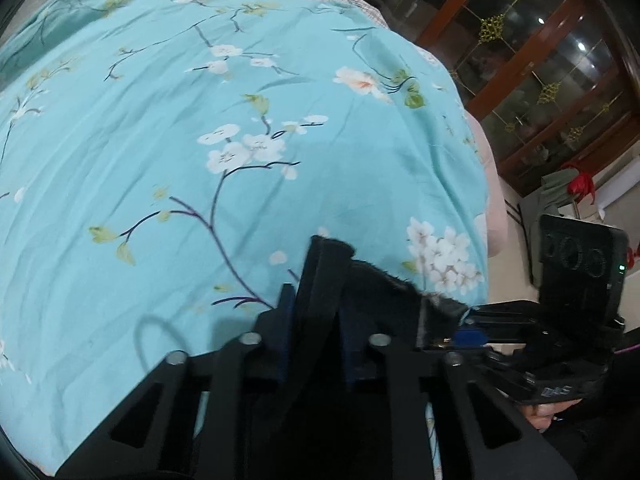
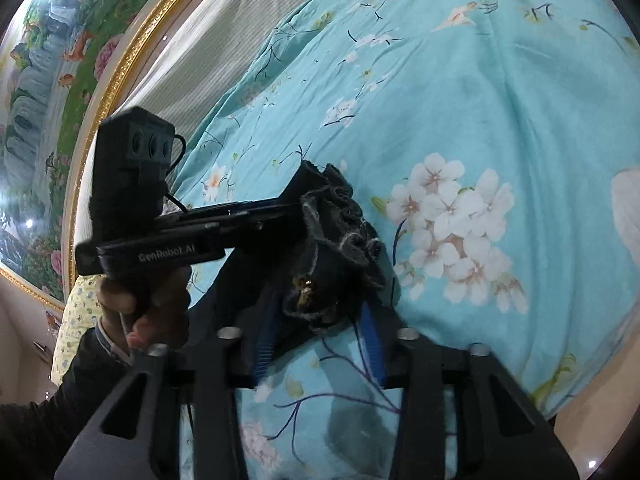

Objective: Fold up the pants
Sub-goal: 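Lift the cuffs with both grippers and fold them toward the waistband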

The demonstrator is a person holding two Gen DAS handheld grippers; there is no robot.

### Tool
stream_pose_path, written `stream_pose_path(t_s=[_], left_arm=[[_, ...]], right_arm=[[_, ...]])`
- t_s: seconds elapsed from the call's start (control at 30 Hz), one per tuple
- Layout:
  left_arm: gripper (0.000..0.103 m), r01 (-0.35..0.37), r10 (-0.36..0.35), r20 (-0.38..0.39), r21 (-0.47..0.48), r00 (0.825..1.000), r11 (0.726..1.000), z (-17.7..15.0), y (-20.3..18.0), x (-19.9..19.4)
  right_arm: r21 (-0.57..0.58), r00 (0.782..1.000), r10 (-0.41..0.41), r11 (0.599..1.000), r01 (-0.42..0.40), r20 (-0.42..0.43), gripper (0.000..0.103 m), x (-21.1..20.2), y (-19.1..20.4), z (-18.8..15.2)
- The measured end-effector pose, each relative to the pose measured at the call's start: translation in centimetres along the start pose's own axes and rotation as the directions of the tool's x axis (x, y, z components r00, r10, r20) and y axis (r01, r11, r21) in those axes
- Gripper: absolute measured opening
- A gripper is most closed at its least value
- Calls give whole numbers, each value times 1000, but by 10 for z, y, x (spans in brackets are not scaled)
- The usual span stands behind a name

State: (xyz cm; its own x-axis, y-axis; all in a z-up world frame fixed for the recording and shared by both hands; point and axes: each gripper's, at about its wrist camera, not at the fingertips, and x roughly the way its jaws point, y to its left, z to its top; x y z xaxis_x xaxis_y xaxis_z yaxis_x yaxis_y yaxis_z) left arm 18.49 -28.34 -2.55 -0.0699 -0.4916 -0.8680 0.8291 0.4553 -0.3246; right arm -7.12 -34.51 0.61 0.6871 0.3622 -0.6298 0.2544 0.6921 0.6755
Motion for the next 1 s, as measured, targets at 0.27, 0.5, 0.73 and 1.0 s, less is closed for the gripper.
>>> stream_pose_path(t_s=[0.27,0.5,0.73,1.0], left_arm=[[11,102,-87,165,-86,982,991,-18,2,-56],[10,93,-44,332,-133,942,987,-63,-1,-134],[10,56,38,424,-208,905,977,-121,3,-187],[9,38,131,468,-335,874,941,-184,23,-210]], right_arm=[[-13,991,128,992,-128,30,15,-11,12,5],[-105,940,341,935,-339,-2,14,-17,64,6],[-196,902,414,881,-430,-121,14,5,124,-11],[-238,884,401,858,-454,-240,14,41,161,-35]])
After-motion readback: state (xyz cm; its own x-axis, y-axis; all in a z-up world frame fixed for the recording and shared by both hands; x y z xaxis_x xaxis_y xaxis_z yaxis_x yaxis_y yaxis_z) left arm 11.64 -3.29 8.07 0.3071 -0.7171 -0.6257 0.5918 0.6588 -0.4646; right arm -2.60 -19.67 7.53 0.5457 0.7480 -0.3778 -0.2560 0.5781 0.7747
